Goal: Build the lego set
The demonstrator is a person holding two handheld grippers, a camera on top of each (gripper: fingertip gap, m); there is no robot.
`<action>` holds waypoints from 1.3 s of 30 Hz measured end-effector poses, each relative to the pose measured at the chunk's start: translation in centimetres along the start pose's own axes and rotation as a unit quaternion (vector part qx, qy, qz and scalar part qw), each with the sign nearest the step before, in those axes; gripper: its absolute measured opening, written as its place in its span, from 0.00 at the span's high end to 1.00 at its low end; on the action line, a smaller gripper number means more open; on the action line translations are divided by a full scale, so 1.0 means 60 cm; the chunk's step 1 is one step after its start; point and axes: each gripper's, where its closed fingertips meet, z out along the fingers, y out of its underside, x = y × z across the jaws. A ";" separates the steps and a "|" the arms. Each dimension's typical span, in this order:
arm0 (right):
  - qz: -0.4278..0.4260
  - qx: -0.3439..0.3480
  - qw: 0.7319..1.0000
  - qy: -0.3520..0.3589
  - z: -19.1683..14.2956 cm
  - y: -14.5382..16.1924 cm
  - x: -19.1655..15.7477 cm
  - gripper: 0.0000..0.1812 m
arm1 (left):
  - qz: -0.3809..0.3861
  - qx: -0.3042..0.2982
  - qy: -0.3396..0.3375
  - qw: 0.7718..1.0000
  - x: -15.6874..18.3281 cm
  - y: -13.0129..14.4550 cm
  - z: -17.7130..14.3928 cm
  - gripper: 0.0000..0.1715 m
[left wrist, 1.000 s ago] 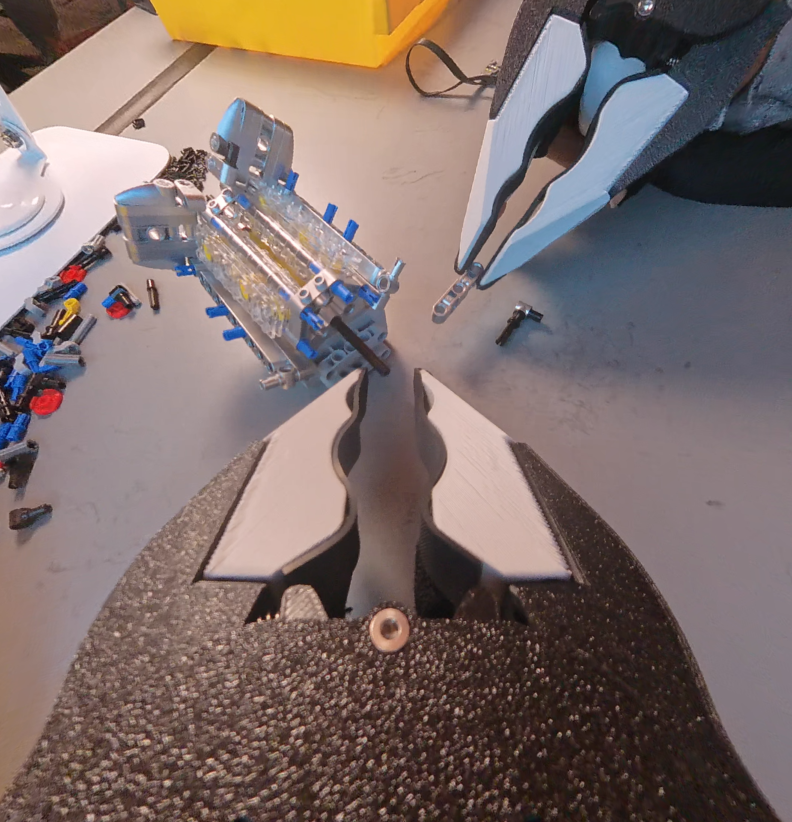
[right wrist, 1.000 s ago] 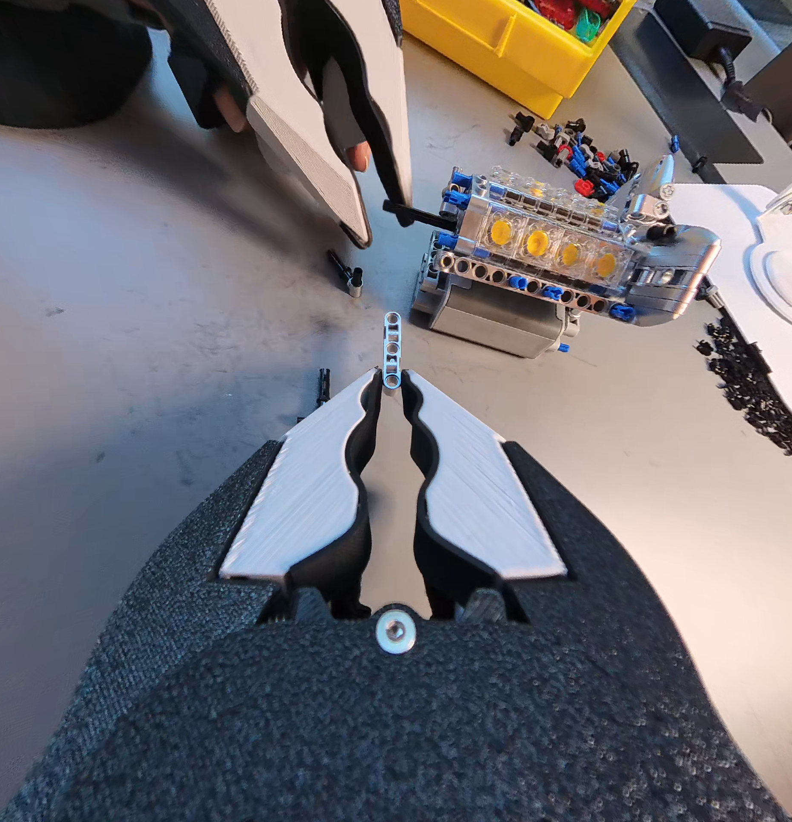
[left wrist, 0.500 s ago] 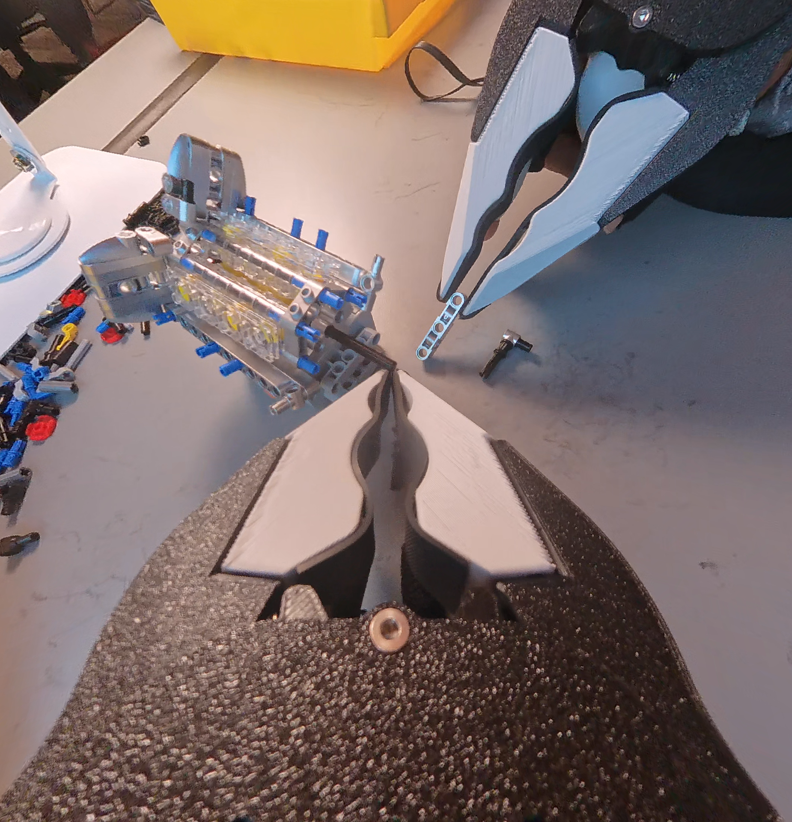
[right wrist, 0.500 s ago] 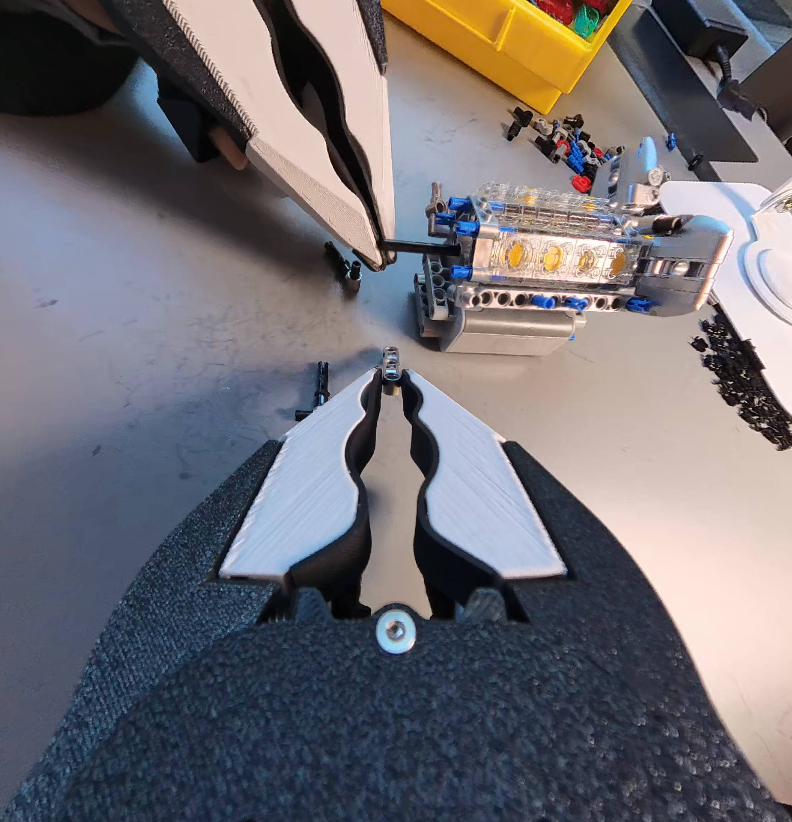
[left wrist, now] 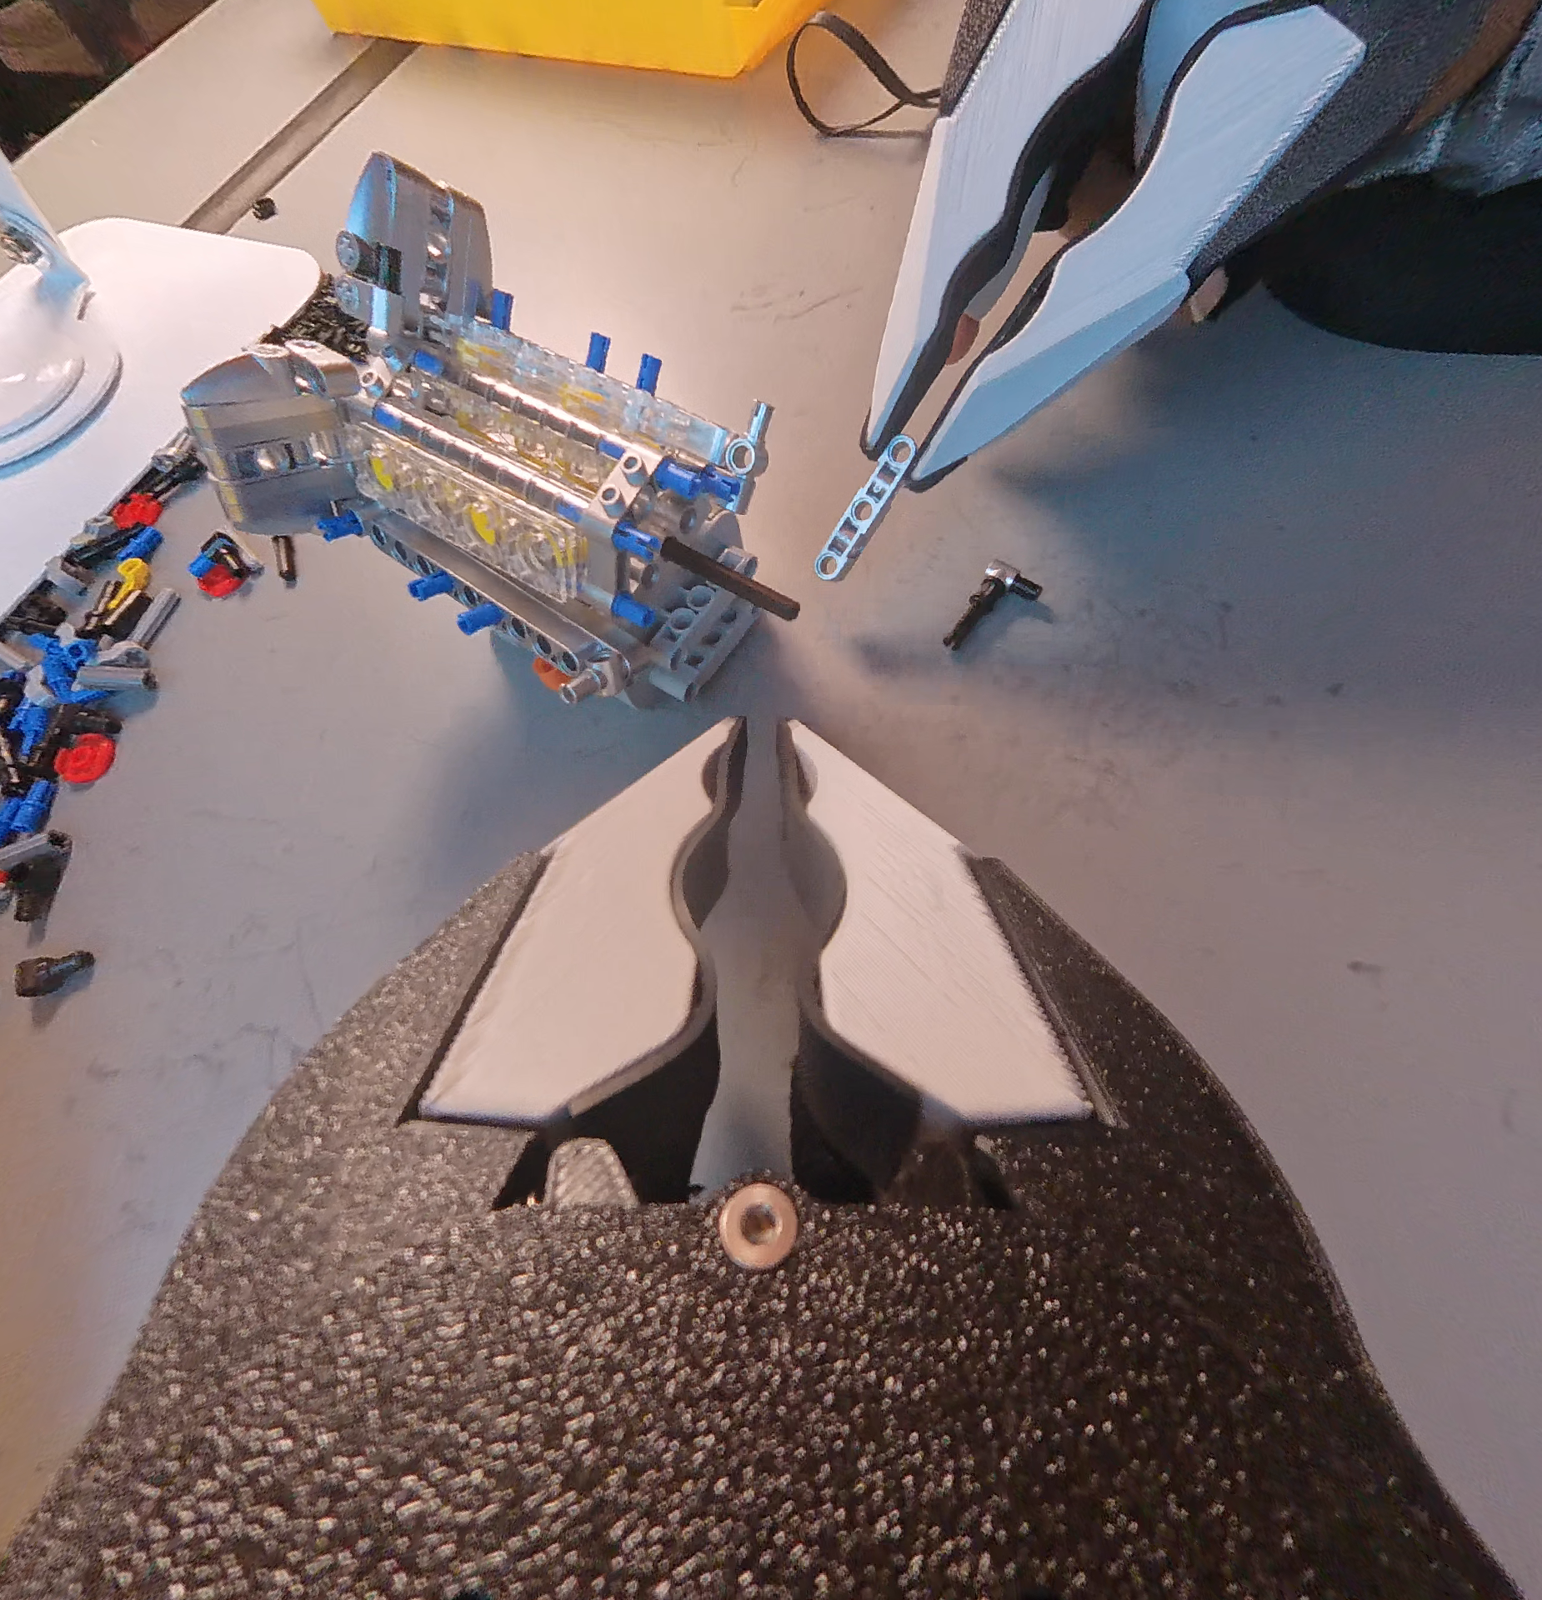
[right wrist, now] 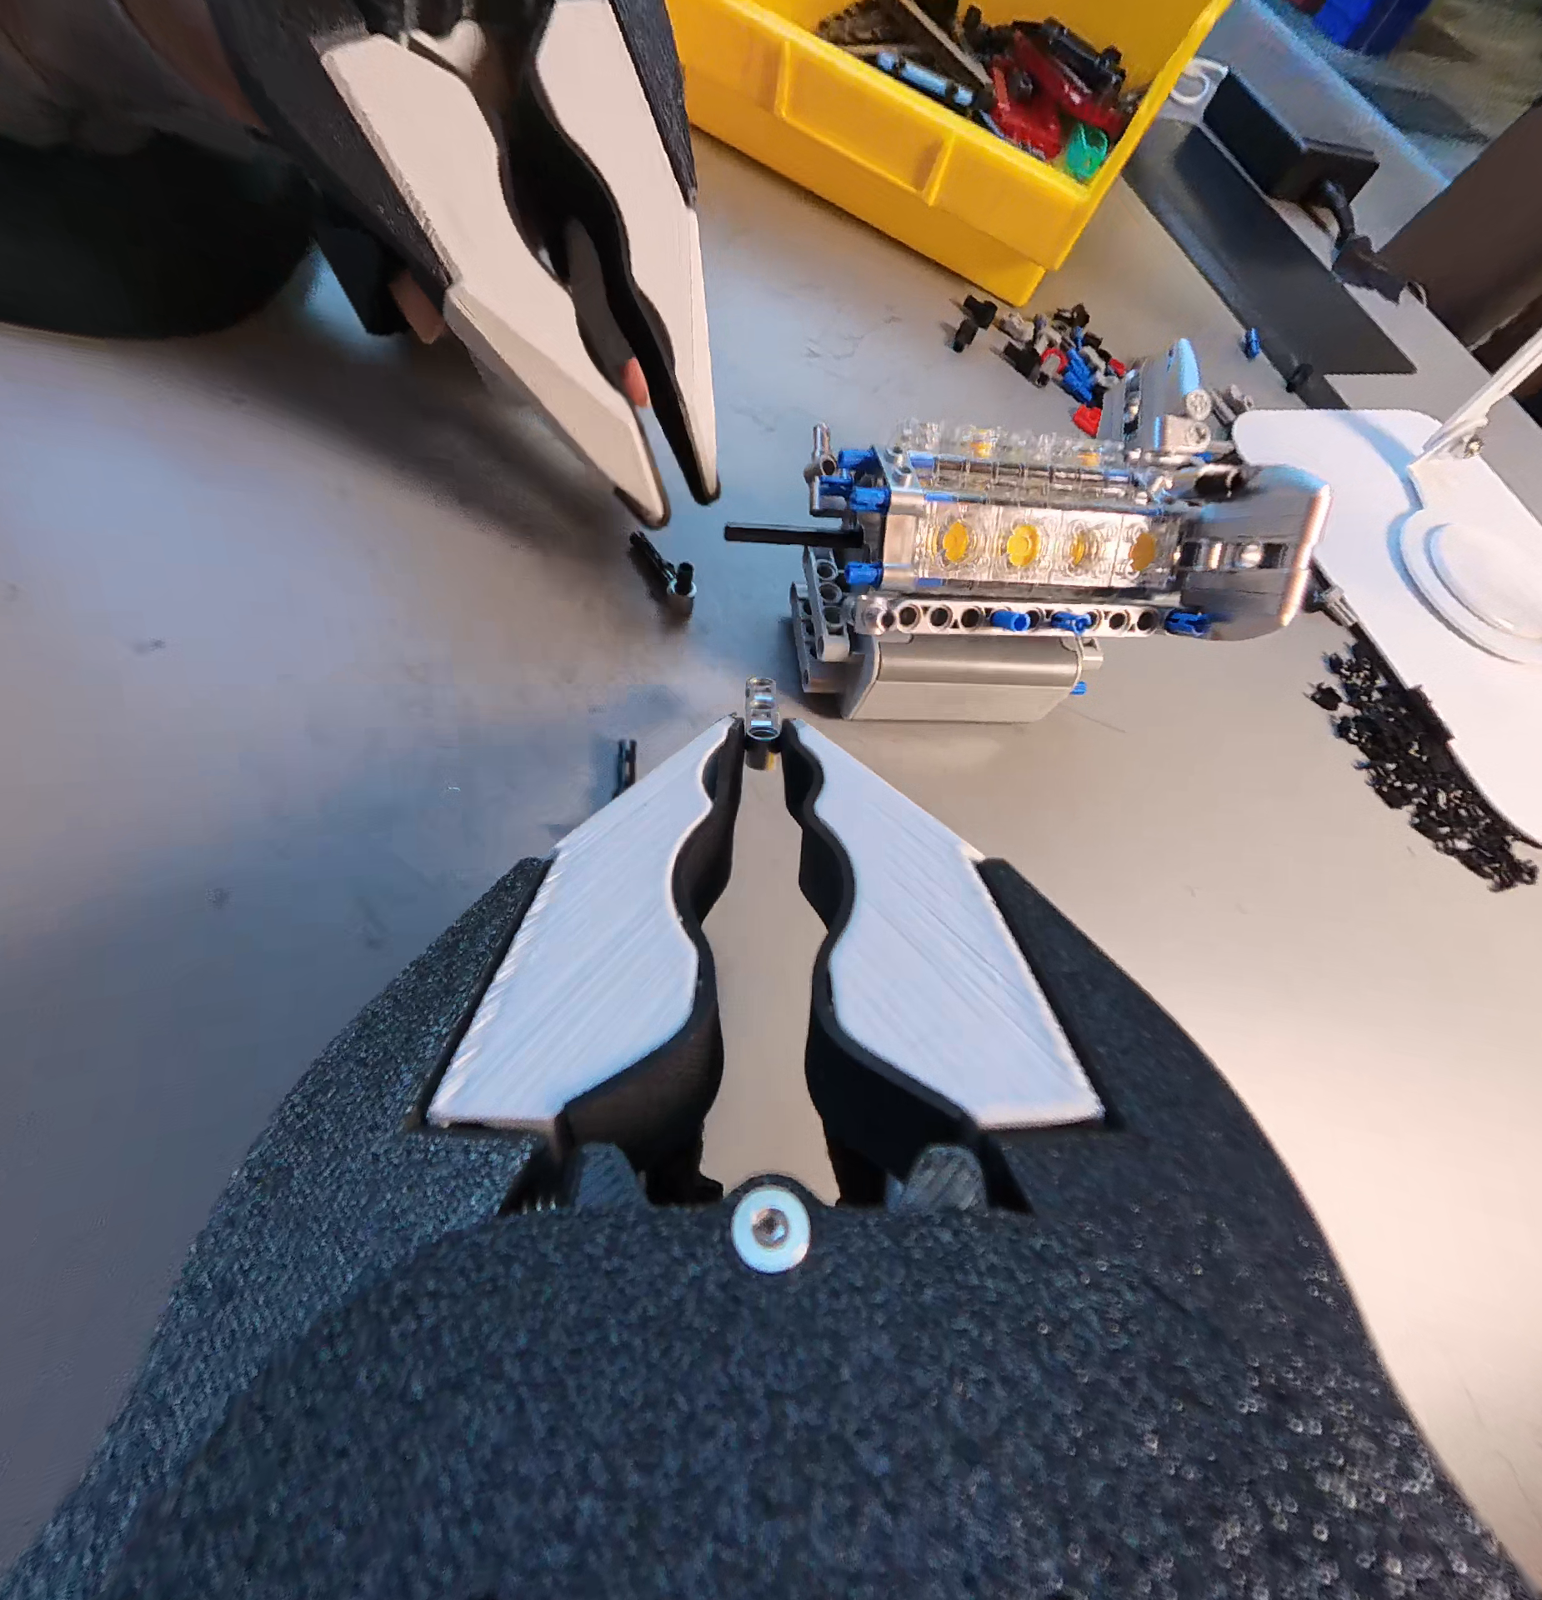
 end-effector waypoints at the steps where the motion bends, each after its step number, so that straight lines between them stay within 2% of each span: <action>1: -0.003 0.013 1.000 -0.007 -0.002 -0.008 -0.005 0.96 | -0.011 0.004 0.022 1.000 0.009 -0.002 -0.002 0.95; 4: -0.008 0.067 0.997 -0.036 -0.013 -0.040 -0.025 0.96 | -0.053 0.030 0.095 0.994 0.037 -0.017 -0.011 0.88; 7: -0.022 0.111 0.992 -0.051 -0.024 -0.066 -0.039 0.96 | -0.098 0.063 0.137 0.984 0.047 -0.036 -0.022 0.85; 12: -0.033 0.155 0.985 -0.064 -0.035 -0.089 -0.054 0.96 | -0.185 0.110 0.196 0.957 0.053 -0.063 -0.037 0.84; 16: -0.052 0.185 0.979 -0.072 -0.044 -0.103 -0.066 0.96 | -0.223 0.128 0.245 0.935 0.067 -0.076 -0.044 0.85; 21: -0.155 0.211 0.965 -0.031 -0.055 -0.120 -0.084 0.96 | -0.246 0.144 0.306 0.908 0.092 -0.091 -0.056 0.88; 25: -0.261 0.183 0.948 0.022 -0.046 -0.113 -0.094 0.96 | -0.240 0.151 0.329 0.901 0.106 -0.098 -0.063 0.94; 27: -0.308 0.167 0.935 0.050 -0.041 -0.109 -0.094 0.96 | -0.229 0.154 0.332 0.902 0.110 -0.100 -0.066 0.96; 31: -0.336 0.157 0.925 0.084 -0.040 -0.111 -0.088 0.96 | -0.175 0.162 0.293 0.926 0.104 -0.100 -0.065 0.96; 35: -0.277 0.165 0.944 0.072 -0.044 -0.111 -0.075 0.90 | -0.042 0.172 0.193 0.965 0.093 -0.100 -0.063 0.97; 39: -0.185 0.166 0.969 0.008 -0.041 -0.101 -0.077 0.90 | 0.034 0.158 0.130 0.978 0.088 -0.093 -0.056 0.97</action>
